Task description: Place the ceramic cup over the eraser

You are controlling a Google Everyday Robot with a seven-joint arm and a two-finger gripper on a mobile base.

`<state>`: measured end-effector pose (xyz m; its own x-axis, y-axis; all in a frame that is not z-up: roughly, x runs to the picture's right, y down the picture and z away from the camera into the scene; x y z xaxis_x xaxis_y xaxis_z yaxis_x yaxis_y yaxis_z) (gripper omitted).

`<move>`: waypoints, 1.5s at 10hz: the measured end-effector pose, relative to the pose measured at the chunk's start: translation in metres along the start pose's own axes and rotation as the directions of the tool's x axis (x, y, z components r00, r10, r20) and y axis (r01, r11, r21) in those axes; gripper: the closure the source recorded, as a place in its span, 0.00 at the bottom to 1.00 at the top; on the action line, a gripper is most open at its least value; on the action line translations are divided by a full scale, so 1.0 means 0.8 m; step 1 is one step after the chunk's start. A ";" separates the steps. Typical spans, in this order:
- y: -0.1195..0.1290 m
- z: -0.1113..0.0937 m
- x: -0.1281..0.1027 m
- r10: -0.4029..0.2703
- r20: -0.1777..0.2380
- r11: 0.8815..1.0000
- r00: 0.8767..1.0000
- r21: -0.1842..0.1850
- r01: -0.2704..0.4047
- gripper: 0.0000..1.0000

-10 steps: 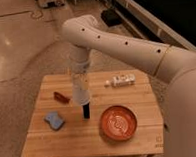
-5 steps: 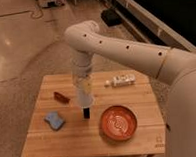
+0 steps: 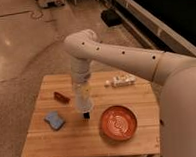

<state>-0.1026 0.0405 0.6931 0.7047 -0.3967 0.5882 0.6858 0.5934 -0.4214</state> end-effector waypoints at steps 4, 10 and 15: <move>0.001 0.027 0.001 -0.011 0.017 1.000 1.000 -0.019 0.012 0.82; -0.001 0.071 0.014 0.004 0.011 1.000 1.000 -0.029 -0.003 0.42; -0.003 0.081 0.017 0.005 0.003 0.999 1.000 -0.034 -0.005 0.28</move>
<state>-0.1067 0.0789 0.7472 0.7076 -0.3918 0.5880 0.6880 0.5715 -0.4472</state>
